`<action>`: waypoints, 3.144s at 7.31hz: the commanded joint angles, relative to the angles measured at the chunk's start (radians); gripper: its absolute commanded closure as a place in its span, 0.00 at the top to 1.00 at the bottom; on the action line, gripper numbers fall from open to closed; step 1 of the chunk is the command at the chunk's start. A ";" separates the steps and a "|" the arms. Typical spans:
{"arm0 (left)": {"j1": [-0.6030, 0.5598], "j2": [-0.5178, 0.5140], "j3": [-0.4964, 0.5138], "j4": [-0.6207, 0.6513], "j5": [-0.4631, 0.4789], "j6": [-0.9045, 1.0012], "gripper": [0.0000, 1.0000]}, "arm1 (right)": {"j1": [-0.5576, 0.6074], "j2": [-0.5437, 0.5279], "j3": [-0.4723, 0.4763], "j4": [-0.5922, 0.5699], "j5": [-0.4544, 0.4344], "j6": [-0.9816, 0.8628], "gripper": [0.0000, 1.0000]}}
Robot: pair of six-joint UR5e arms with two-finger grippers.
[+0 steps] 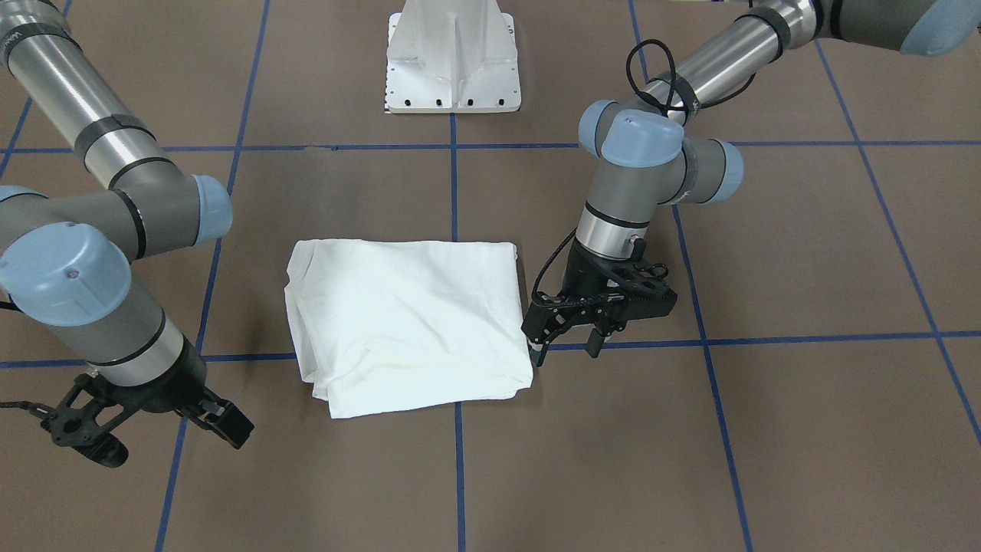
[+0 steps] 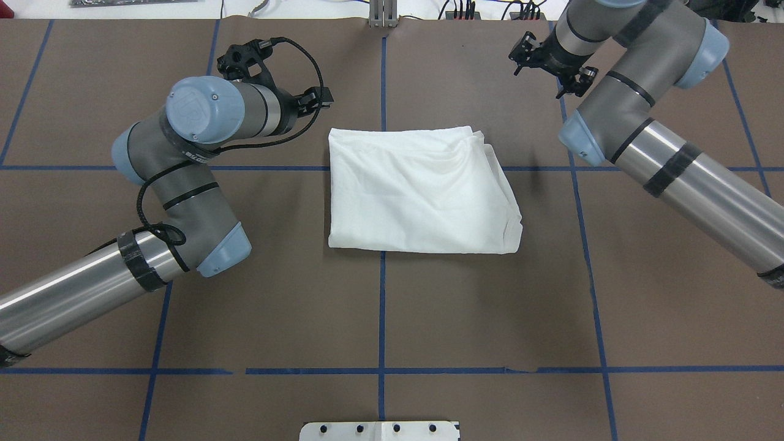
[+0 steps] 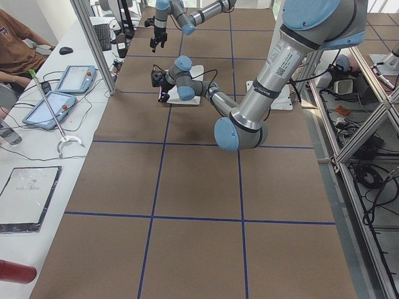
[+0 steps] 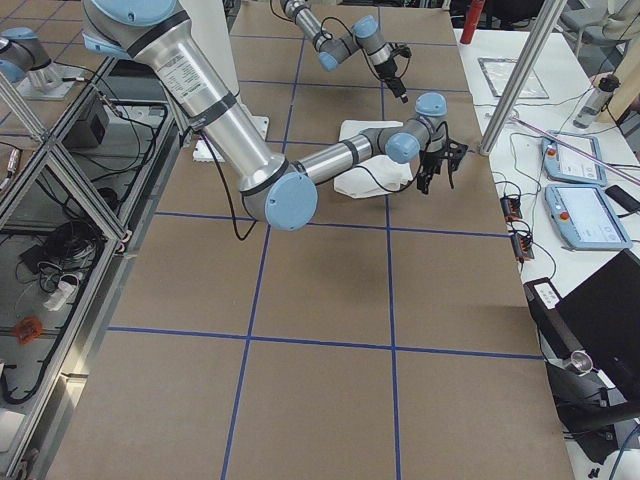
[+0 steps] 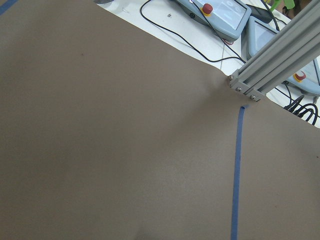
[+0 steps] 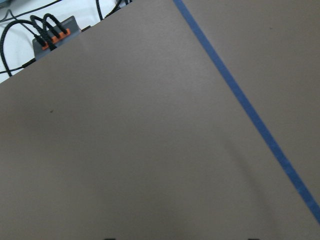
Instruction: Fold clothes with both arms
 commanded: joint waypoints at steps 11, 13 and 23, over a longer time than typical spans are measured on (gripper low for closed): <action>-0.747 0.897 -0.536 0.148 -0.758 1.284 1.00 | 0.526 -0.535 0.527 -0.572 0.226 -1.281 1.00; -0.788 0.885 -0.450 0.149 -0.666 1.431 1.00 | 0.528 -0.566 0.543 -0.578 0.222 -1.287 1.00; -0.836 0.781 -0.313 0.327 -0.656 1.445 1.00 | 0.514 -0.630 0.453 -0.521 0.227 -1.379 1.00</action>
